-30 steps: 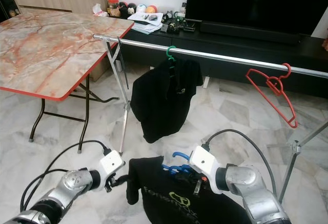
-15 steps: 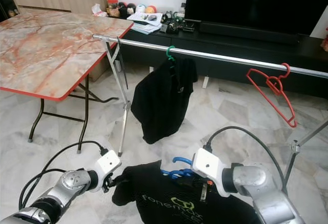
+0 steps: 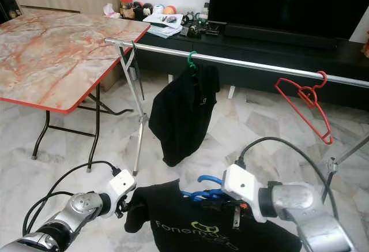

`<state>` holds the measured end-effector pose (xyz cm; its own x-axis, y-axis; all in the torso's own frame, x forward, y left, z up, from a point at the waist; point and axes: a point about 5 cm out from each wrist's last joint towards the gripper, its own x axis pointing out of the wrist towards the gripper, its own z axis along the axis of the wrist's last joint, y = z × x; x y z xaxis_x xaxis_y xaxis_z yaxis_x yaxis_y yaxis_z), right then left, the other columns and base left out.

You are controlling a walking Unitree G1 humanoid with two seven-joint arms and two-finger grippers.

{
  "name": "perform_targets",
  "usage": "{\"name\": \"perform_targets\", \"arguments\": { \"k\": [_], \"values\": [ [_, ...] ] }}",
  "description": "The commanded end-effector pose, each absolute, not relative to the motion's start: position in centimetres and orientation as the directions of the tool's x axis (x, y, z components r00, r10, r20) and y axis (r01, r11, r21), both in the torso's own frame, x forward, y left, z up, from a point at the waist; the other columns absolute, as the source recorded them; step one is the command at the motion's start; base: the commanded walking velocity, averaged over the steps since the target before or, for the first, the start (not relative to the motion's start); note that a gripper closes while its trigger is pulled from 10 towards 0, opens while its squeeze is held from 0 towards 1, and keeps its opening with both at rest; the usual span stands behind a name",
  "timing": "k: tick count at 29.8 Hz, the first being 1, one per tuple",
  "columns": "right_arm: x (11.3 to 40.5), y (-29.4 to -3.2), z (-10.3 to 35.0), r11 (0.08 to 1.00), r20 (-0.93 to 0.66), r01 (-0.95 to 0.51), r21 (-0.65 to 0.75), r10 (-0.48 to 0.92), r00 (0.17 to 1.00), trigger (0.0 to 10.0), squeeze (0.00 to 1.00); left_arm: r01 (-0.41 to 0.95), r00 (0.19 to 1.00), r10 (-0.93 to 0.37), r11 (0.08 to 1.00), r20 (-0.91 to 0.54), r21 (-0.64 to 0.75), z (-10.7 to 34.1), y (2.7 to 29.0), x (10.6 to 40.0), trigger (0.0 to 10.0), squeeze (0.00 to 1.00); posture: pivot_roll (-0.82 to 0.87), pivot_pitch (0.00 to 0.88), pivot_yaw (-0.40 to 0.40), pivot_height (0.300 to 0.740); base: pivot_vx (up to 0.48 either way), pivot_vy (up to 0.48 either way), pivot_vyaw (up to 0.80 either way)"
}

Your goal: Hang hanger

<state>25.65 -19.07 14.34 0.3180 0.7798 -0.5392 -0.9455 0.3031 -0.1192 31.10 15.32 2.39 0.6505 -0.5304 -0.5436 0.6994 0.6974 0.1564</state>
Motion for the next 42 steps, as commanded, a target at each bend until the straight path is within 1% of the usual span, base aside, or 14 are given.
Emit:
{"name": "perform_targets", "arguments": {
  "k": [1, 7, 8, 9, 10, 12, 19, 24, 42],
  "values": [
    [25.6, -19.3, 15.4, 0.299, -0.516, -0.943, -0.144, 0.791, 0.329, 10.0, 0.00, 0.699, 0.640, -0.541, 0.704, -0.545, 0.122, 2.4, 15.2, 31.1, 10.0, 0.00, -0.05, 0.092, -0.022, 0.740, 0.000, 0.000, 0.00],
    [25.5, -19.4, 15.1, 0.308, -0.519, -0.943, -0.129, 0.789, 0.329, 10.0, 0.00, 0.712, 0.629, -0.543, 0.690, -0.557, 0.132, 2.2, 14.9, 31.0, 10.0, 0.00, -0.05, 0.095, -0.021, 0.740, 0.000, 0.000, 0.00],
    [25.6, -19.3, 15.1, 0.311, -0.516, -0.942, -0.129, 0.790, 0.331, 10.0, 0.00, 0.717, 0.622, -0.553, 0.686, -0.555, 0.120, 2.1, 14.8, 30.9, 9.4, 0.00, -0.05, 0.096, -0.021, 0.740, 0.000, 0.000, 0.00],
    [25.6, -19.3, 15.1, 0.311, -0.514, -0.942, -0.128, 0.791, 0.331, 10.0, 0.00, 0.719, 0.620, -0.556, 0.685, -0.554, 0.116, 2.1, 14.8, 30.9, 9.4, 0.00, -0.05, 0.096, -0.021, 0.740, 0.000, 0.000, 0.00],
    [25.6, -19.2, 15.1, 0.310, -0.512, -0.942, -0.128, 0.793, 0.330, 10.0, 0.00, 0.721, 0.619, -0.556, 0.682, -0.555, 0.120, 2.1, 14.8, 30.9, 3.7, 0.00, -0.04, 0.099, -0.020, 0.740, 0.000, 0.000, 0.00],
    [25.5, -19.0, 15.1, 0.297, -0.508, -0.947, -0.124, 0.800, 0.318, 10.0, 0.00, 0.738, 0.603, -0.562, 0.662, -0.566, 0.130, 1.9, 14.7, 30.7, 0.0, 0.00, -0.04, 0.100, -0.018, 0.740, 0.000, 0.000, 0.00],
    [25.6, -18.8, 15.1, 0.302, -0.507, -0.944, -0.134, 0.798, 0.327, 10.0, 0.00, 0.745, 0.595, -0.571, 0.655, -0.565, 0.123, 1.8, 14.4, 30.5, 0.0, 0.00, -0.05, 0.101, -0.016, 0.740, 0.000, 0.000, 0.00],
    [25.4, -18.5, 14.8, 0.295, -0.505, -0.948, -0.122, 0.804, 0.315, 10.0, 0.00, 0.748, 0.594, -0.578, 0.654, -0.559, 0.119, 1.8, 14.0, 30.5, 0.0, 0.00, -0.04, 0.102, -0.015, 0.740, 0.000, 0.000, 0.00],
    [25.6, -17.9, 14.4, 0.293, -0.511, -0.947, -0.127, 0.799, 0.316, 10.0, 0.00, 0.756, 0.591, -0.579, 0.640, -0.561, 0.136, 1.8, 13.9, 30.5, 0.0, 0.00, -0.04, 0.090, -0.017, 0.740, 0.000, 0.000, 0.00]
  ]
}}
